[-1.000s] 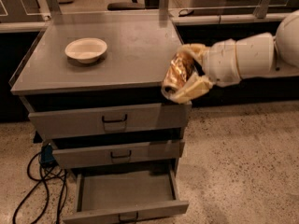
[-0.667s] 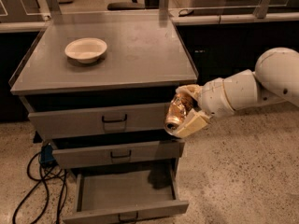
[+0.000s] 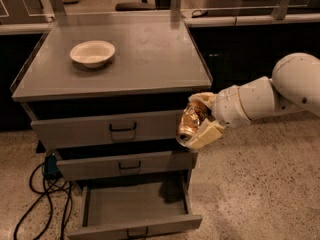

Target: Place orange can into bottom drawer

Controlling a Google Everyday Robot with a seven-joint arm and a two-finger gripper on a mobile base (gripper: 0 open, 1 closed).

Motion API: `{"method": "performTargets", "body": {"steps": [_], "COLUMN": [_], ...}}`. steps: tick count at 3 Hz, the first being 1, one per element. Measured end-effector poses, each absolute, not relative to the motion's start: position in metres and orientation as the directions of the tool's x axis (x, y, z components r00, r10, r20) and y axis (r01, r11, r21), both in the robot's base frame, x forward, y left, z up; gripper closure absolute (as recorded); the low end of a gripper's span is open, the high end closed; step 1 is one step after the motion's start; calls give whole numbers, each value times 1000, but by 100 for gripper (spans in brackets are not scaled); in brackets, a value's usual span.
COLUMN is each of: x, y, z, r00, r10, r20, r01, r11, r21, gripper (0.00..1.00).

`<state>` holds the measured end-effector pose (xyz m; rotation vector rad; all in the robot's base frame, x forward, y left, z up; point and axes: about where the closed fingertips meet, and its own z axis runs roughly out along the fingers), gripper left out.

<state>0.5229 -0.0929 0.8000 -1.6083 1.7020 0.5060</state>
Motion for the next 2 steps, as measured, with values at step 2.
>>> {"method": "performTargets", "body": {"steps": [2], "x": [499], "y": [-87], "z": [670], "r00": [42], "r10": [-698], "r20": [-715], "r01": [-991], "r11": [62], "r21": [-118], "gripper": [100]}}
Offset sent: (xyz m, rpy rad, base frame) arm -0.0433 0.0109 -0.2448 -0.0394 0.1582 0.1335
